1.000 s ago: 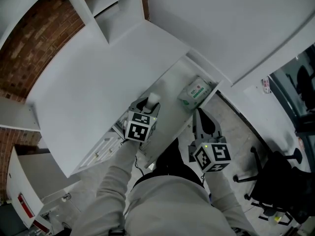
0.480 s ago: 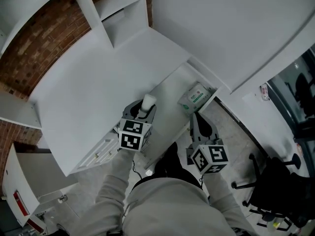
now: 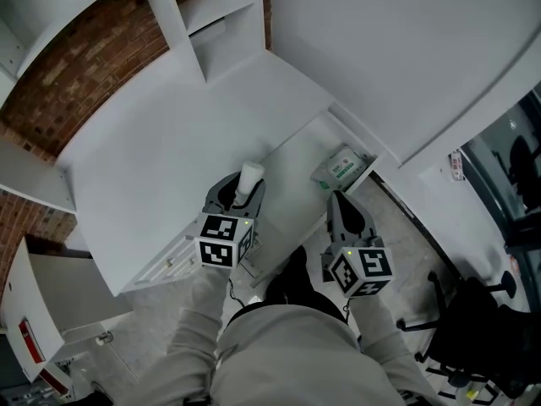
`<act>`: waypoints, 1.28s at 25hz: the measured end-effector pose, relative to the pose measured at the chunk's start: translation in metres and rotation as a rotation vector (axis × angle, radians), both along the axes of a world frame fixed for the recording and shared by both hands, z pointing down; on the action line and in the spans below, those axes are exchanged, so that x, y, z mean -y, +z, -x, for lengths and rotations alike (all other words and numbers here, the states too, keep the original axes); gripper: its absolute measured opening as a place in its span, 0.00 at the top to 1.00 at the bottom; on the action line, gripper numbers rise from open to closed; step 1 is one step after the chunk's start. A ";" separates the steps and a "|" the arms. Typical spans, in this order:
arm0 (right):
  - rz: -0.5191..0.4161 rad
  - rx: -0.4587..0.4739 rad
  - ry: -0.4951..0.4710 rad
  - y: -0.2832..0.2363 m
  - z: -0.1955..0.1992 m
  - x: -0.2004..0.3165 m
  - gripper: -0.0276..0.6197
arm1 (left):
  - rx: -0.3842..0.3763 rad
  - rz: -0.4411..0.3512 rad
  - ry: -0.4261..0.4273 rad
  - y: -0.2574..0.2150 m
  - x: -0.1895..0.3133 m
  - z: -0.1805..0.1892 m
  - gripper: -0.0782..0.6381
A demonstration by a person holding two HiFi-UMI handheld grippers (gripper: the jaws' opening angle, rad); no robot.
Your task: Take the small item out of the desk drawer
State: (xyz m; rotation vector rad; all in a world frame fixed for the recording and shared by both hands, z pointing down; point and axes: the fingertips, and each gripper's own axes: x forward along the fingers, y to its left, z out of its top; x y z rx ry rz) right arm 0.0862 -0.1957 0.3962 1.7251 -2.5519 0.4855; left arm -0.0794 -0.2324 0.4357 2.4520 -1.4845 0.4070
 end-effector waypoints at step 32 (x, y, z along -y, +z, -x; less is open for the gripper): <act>-0.040 -0.074 -0.061 -0.015 0.017 -0.020 0.91 | -0.083 -0.128 -0.100 -0.044 -0.045 0.043 0.63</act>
